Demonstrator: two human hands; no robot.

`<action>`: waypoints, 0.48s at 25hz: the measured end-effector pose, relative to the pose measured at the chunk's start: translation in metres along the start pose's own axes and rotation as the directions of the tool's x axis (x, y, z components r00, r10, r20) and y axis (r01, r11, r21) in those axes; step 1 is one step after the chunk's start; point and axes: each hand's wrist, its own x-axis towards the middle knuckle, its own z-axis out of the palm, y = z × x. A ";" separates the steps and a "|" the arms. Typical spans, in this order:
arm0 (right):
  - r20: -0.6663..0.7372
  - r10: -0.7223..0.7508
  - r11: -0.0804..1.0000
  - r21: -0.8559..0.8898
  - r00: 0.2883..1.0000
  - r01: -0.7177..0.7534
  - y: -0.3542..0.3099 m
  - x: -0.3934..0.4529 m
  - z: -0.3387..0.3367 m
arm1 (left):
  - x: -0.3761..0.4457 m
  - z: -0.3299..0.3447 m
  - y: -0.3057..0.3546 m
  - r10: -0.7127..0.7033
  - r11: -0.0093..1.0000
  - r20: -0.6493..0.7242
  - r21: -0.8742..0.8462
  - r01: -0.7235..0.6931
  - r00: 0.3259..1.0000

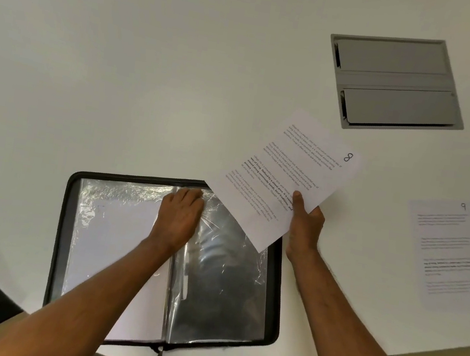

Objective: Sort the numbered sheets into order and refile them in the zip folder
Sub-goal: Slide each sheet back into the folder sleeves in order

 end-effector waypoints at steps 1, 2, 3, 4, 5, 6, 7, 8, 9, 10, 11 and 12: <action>-0.009 0.013 1.000 0.011 1.000 -0.012 0.000 0.001 0.002 | 0.000 -0.002 0.000 0.005 1.000 -0.008 -0.003 -0.005 1.000; -0.020 0.027 0.999 0.024 0.999 -0.026 -0.001 0.003 0.003 | 0.001 -0.005 -0.002 0.013 1.000 -0.010 -0.009 -0.013 1.000; -0.029 0.040 0.999 0.032 0.999 -0.039 -0.001 0.005 0.005 | 0.002 -0.007 -0.003 0.029 0.999 -0.003 -0.015 -0.029 1.000; -0.035 0.057 0.998 0.036 0.998 -0.056 -0.002 0.008 0.006 | 0.004 -0.010 -0.005 0.052 0.999 0.013 -0.017 -0.052 0.999; -0.041 0.076 0.996 0.041 0.996 -0.074 -0.002 0.010 0.009 | 0.006 -0.012 -0.007 0.079 0.997 0.035 -0.019 -0.079 0.996; -0.046 0.094 0.995 0.049 0.995 -0.092 -0.003 0.012 0.011 | 0.008 -0.013 -0.009 0.106 0.994 0.058 -0.029 -0.104 0.993; -0.052 0.112 0.992 0.059 0.992 -0.109 -0.003 0.014 0.013 | 0.011 -0.014 -0.010 0.127 0.991 0.078 -0.046 -0.124 0.989; -0.057 0.128 0.990 0.067 0.990 -0.124 -0.003 0.016 0.015 | 0.014 -0.014 -0.012 0.143 0.988 0.101 -0.066 -0.137 0.985; -0.058 0.141 0.988 0.074 0.988 -0.137 -0.003 0.017 0.016 | 0.016 -0.014 -0.013 0.156 0.986 0.124 -0.080 -0.146 0.980; -0.055 0.153 0.986 0.079 0.987 -0.148 -0.003 0.019 0.018 | 0.019 -0.014 -0.013 0.165 0.984 0.153 -0.091 -0.152 0.974; -0.050 0.163 0.983 0.088 0.985 -0.158 -0.004 0.019 0.019 | 0.020 -0.014 -0.012 0.174 0.982 0.183 -0.106 -0.156 0.968; -0.044 0.178 0.980 0.103 0.983 -0.173 -0.005 0.019 0.021 | 0.022 -0.015 -0.011 0.178 0.980 0.210 -0.130 -0.153 0.961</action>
